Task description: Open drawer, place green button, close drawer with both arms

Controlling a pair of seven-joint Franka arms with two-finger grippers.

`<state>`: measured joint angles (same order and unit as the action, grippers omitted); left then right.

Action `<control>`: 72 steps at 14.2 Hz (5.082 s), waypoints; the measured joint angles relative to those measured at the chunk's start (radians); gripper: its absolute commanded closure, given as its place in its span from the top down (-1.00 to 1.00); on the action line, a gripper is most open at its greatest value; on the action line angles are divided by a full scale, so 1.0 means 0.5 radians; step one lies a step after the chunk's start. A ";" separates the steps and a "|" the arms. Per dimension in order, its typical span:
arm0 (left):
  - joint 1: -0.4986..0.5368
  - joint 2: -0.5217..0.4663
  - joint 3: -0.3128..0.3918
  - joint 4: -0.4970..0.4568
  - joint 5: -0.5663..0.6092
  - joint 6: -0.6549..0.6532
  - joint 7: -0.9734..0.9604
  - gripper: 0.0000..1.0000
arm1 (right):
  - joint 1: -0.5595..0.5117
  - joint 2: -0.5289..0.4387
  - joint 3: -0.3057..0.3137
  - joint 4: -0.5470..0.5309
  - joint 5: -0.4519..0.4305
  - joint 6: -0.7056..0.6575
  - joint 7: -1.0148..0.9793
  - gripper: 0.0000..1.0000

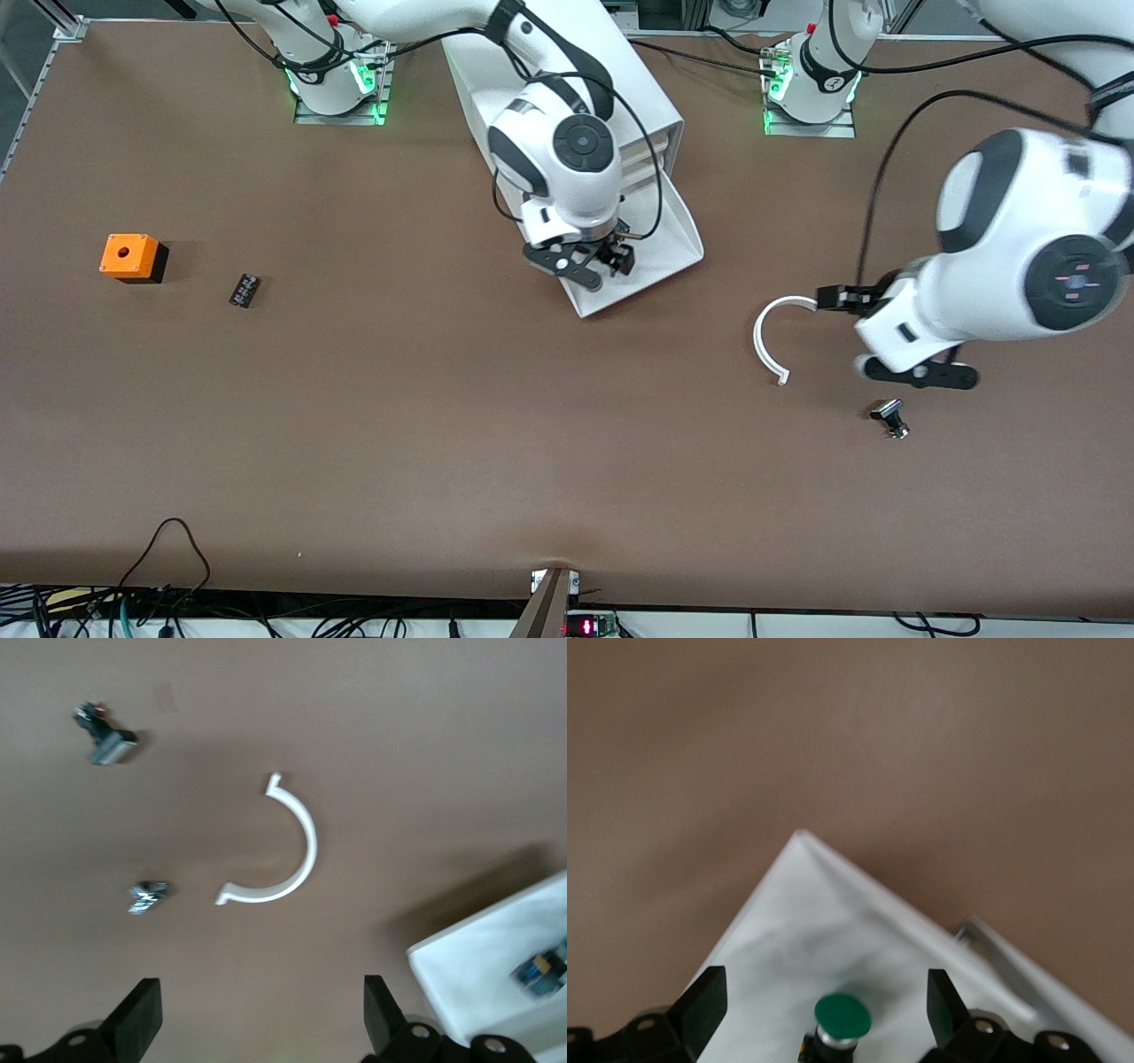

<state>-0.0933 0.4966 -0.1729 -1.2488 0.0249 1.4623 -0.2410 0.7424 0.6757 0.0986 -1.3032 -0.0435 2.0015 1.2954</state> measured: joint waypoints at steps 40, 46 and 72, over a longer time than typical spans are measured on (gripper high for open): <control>-0.804 0.199 -0.463 -1.159 0.386 1.605 -2.452 1.00 | -1.268 -1.340 -0.262 -0.792 0.210 -0.671 -2.997 1.00; -0.784 0.199 -0.472 -1.154 0.386 1.608 -2.470 1.00 | -1.271 -1.277 -0.264 -0.665 0.193 -0.681 -2.997 1.00; 0.449 -0.402 -0.340 -0.879 0.358 1.046 -0.951 1.00 | -1.271 -1.264 -0.264 -0.659 0.170 -0.687 -2.997 1.00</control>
<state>0.1314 0.2958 -0.3429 -1.6885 0.2040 1.9855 -0.7164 0.1068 0.0438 -0.0332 -1.6326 0.0417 1.6579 -0.2031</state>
